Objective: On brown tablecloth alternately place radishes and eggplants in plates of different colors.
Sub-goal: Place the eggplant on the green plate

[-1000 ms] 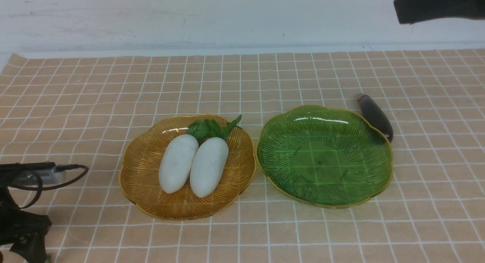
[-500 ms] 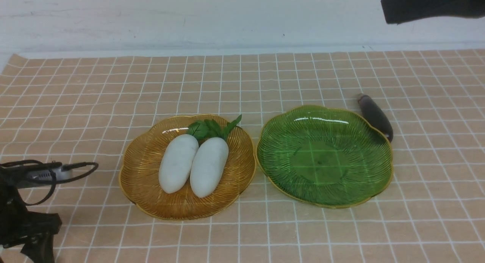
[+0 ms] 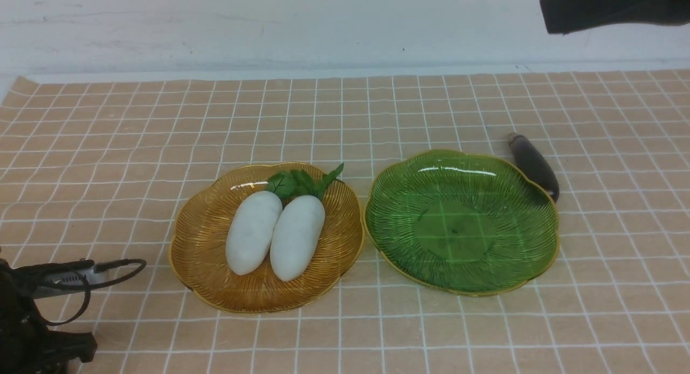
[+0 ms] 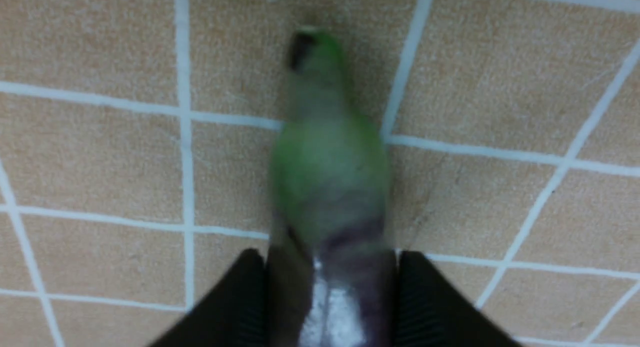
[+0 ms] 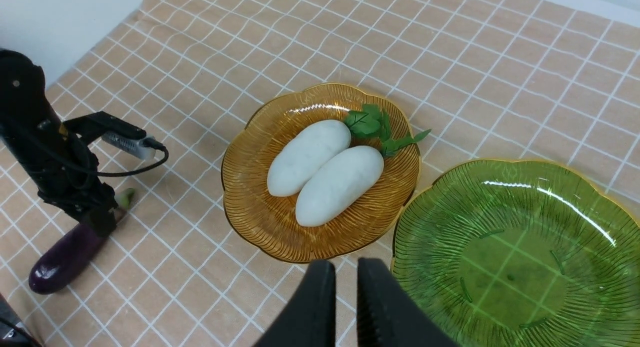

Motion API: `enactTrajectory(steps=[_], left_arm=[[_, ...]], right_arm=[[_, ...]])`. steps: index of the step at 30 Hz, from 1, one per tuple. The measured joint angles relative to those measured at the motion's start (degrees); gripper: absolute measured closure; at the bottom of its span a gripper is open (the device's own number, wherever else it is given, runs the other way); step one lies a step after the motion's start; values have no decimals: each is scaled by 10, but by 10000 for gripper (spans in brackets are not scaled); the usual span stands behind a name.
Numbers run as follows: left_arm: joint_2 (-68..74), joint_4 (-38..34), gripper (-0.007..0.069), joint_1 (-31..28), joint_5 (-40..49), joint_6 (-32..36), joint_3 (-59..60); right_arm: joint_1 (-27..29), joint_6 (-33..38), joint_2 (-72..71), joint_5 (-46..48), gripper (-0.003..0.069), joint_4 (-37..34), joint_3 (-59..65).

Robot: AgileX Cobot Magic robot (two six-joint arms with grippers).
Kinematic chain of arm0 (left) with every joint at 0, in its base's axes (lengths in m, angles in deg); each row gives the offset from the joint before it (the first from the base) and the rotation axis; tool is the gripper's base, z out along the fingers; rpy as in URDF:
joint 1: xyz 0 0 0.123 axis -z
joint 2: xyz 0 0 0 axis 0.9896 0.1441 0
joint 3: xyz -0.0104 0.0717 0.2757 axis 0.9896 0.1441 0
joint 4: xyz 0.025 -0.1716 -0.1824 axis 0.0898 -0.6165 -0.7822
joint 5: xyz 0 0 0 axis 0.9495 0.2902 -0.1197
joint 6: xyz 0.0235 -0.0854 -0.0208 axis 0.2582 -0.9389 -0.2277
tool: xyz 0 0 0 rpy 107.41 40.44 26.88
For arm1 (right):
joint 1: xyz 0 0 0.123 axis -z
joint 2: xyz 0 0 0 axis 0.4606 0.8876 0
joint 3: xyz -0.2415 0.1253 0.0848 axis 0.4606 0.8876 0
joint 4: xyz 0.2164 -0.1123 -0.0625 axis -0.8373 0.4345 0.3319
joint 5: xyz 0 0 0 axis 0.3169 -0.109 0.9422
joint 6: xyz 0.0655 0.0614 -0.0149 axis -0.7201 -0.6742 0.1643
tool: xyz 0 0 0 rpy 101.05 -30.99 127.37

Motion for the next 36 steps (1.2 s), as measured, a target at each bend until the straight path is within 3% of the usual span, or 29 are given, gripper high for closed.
enactTrajectory(steps=[2, 7, 12, 16, 19, 26, 29, 36], left_arm=[[2, -4, 396, 0, 2, -4, 0], [-3, -3, 415, 28, 26, -9, -20], [-67, -4, 416, 183, 74, -73, -131], [-62, -34, 416, 314, 86, -154, -293], [-14, -47, 417, 369, 93, -190, -411], [210, -57, 417, 431, 94, -216, -671], [302, -81, 416, 439, 91, -215, -771], [443, -128, 370, 449, 82, -206, -924]], right_arm=[[0, 1, 0, 0, 603, 13, 0], [0, -14, 0, 0, 603, 93, 0], [0, -89, 0, 0, 603, 263, 0], [21, -126, 0, 0, 603, 331, 0], [85, -128, 9, 0, 603, 309, 0], [216, -72, 102, -1, 603, 131, 1], [249, -56, 140, -4, 603, 80, 2], [274, -35, 258, -63, 571, 58, 2]])
